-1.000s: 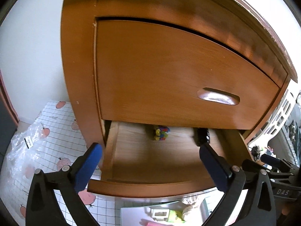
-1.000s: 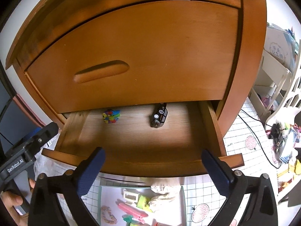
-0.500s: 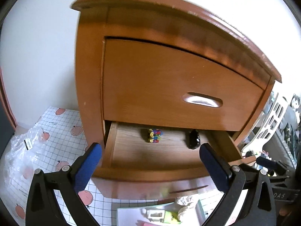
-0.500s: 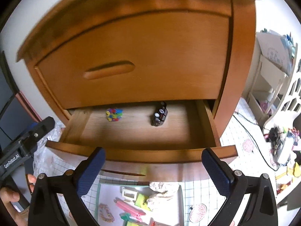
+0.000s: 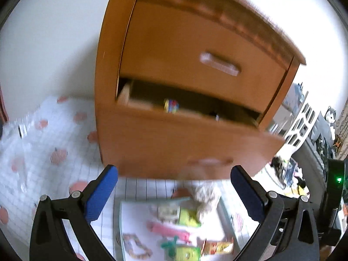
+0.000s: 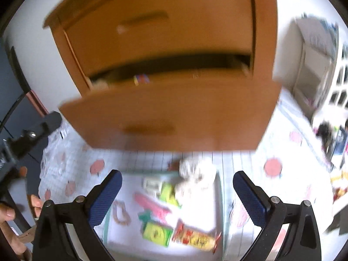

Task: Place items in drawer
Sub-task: 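Move both open tools back over the tray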

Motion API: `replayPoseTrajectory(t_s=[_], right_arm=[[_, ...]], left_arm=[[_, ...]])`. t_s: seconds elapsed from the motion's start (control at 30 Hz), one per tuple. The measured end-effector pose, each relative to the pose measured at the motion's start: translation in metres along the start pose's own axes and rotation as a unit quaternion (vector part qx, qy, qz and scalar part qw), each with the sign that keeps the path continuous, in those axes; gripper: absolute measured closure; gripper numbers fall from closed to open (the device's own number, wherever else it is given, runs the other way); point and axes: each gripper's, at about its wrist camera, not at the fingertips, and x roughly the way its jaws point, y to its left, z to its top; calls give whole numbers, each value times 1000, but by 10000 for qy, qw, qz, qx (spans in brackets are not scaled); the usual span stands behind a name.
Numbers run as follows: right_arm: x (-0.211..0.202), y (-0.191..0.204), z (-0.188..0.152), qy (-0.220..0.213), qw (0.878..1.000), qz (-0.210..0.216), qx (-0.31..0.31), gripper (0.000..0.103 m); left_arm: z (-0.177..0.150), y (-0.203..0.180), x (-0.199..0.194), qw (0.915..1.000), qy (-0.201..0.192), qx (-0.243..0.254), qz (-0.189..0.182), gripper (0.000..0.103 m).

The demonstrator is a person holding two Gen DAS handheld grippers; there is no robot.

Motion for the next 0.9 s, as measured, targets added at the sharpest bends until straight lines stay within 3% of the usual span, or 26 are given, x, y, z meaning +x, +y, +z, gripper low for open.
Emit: replayPoseTrajectory(t_s=[0.27, 0.57, 0.9], right_arm=[[44, -17, -55, 865, 9960, -177, 134, 0], [73, -23, -83, 1615, 9865, -242, 108, 0], [111, -21, -101, 2607, 9645, -404, -75, 0]], left_arm=[[-48, 14, 37, 9963, 829, 11, 242, 0], [-93, 30, 77, 9744, 2203, -185, 415, 0], [-120, 36, 92, 9607, 2715, -390, 435, 0]])
